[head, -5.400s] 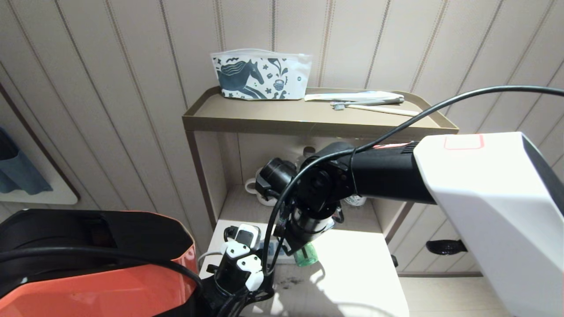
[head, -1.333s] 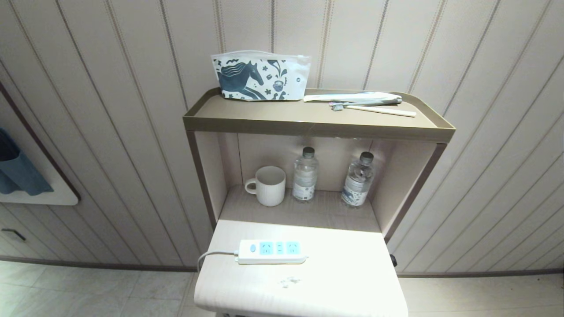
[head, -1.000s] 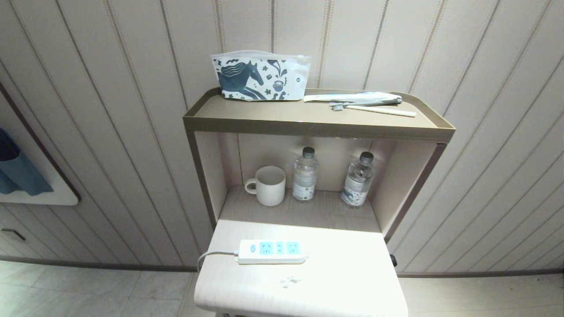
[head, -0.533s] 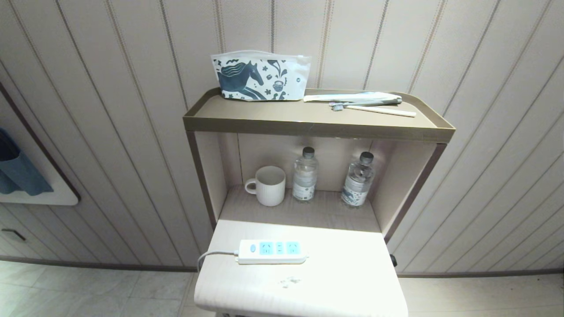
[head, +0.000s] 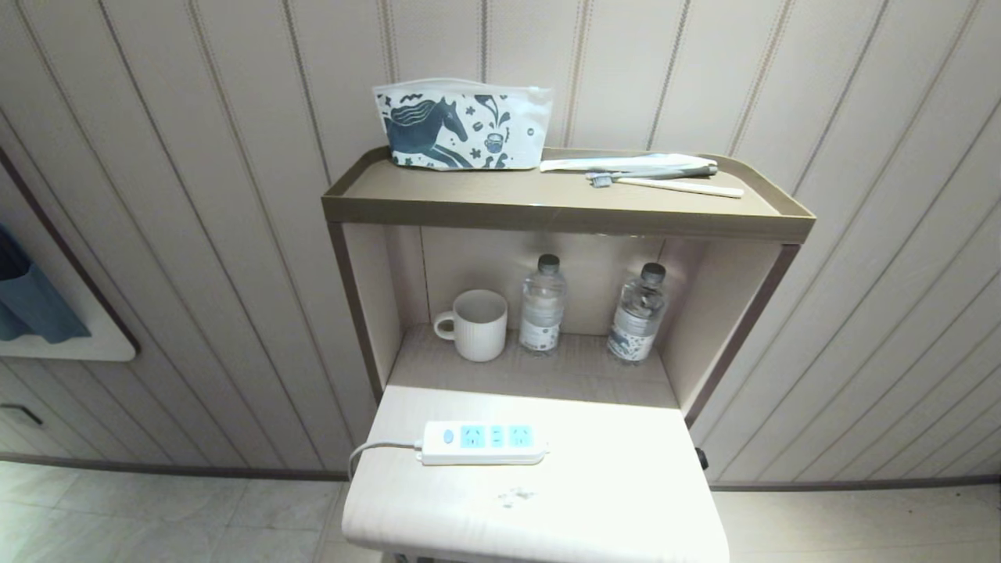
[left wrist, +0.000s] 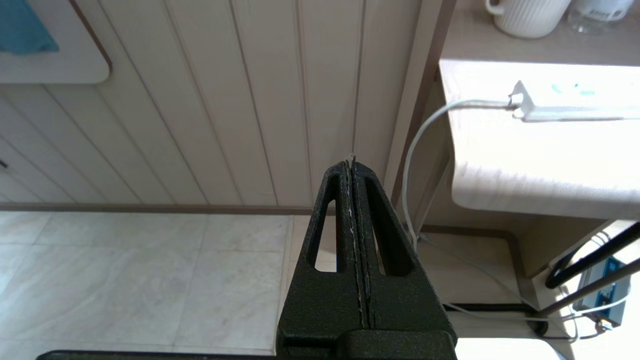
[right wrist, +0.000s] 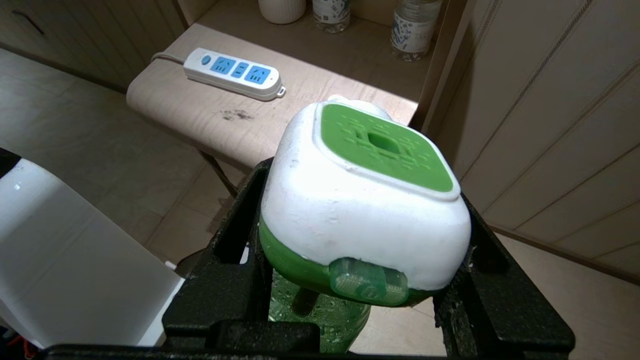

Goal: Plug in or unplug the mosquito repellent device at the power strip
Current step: Place the mosquito repellent liquid on the table

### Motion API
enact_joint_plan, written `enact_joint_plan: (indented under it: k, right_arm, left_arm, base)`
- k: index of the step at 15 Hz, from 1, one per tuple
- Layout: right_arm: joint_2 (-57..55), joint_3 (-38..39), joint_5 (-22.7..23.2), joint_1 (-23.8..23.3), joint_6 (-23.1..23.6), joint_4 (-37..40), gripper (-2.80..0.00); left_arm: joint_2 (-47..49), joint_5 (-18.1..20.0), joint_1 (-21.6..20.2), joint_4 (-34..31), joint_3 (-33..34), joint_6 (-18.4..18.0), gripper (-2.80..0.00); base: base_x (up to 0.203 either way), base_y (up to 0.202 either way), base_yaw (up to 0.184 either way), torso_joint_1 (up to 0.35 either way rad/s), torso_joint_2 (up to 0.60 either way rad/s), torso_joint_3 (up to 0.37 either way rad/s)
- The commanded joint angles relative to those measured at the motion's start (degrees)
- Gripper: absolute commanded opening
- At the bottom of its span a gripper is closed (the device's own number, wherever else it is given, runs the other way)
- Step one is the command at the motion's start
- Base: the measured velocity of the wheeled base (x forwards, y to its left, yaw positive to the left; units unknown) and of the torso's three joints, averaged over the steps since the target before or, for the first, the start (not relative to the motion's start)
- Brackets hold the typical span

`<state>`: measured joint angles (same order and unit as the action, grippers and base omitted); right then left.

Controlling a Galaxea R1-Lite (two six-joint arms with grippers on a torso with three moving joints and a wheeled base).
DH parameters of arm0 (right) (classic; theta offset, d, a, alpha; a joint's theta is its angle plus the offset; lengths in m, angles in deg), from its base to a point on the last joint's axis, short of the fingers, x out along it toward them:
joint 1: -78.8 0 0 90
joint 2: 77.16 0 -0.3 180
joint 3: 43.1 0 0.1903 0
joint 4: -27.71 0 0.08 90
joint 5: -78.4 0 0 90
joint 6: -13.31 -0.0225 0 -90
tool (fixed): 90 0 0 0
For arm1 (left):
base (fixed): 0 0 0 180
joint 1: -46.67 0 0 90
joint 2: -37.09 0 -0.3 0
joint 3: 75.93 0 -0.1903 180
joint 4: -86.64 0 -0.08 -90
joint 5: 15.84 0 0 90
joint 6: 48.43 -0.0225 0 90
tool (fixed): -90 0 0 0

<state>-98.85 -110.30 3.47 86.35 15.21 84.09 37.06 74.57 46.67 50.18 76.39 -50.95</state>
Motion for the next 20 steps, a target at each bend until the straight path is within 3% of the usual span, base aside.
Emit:
enact_joint_plan:
  k: [1, 20]
  right_arm:
    - [-0.08, -0.23, 0.05, -0.01, 0.06, 0.21, -2.8]
    - [0.67, -5.21, -0.21, -0.25, 1.1, 0.92, -2.8]
  left_arm:
    - [0.02, 0.02, 0.0, -0.09, 0.01, -0.03, -2.8]
    - [0.02, 0.02, 0.0, -0.09, 0.01, -0.03, -2.8]
  base:
    - [0.0, 0.0, 0.0, -0.208, 0.49, 0.257]
    - [0.0, 0.0, 0.0, -0.218, 0.51, 0.292]
